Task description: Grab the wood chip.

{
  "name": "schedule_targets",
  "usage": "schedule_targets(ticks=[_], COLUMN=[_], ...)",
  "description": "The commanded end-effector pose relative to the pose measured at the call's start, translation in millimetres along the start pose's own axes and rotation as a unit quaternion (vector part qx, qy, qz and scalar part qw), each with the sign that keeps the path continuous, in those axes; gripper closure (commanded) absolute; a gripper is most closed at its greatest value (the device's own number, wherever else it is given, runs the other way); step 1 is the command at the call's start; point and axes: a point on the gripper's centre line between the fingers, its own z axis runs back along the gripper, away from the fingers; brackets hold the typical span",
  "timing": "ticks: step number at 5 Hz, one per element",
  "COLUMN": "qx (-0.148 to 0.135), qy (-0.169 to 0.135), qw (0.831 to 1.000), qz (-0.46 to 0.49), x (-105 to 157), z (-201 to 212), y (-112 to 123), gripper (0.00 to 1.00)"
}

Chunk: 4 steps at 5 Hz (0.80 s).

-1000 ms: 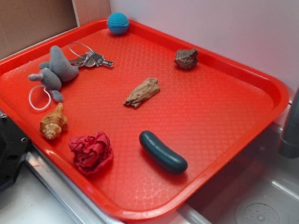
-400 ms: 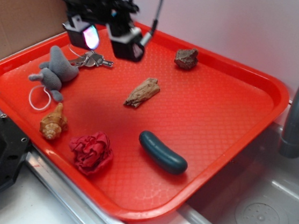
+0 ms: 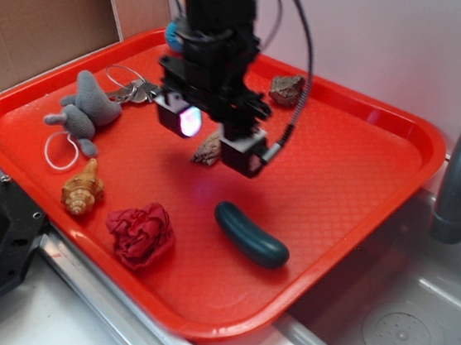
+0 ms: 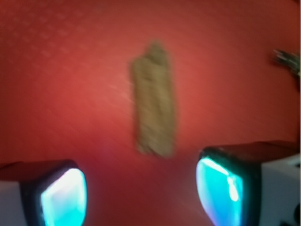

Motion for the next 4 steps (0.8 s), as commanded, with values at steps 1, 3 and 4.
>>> schedule_targets(ticks=[1, 3, 4], qx=[-0.008, -0.004, -0.010], qy=[0.000, 0.014, 0.010], qw=[1.000, 1.000, 1.000], qz=[0.002, -0.007, -0.010], x=[57, 62, 47], z=[-24, -33, -24], y=[15, 20, 20], gripper=[0.00, 1.00, 1.00])
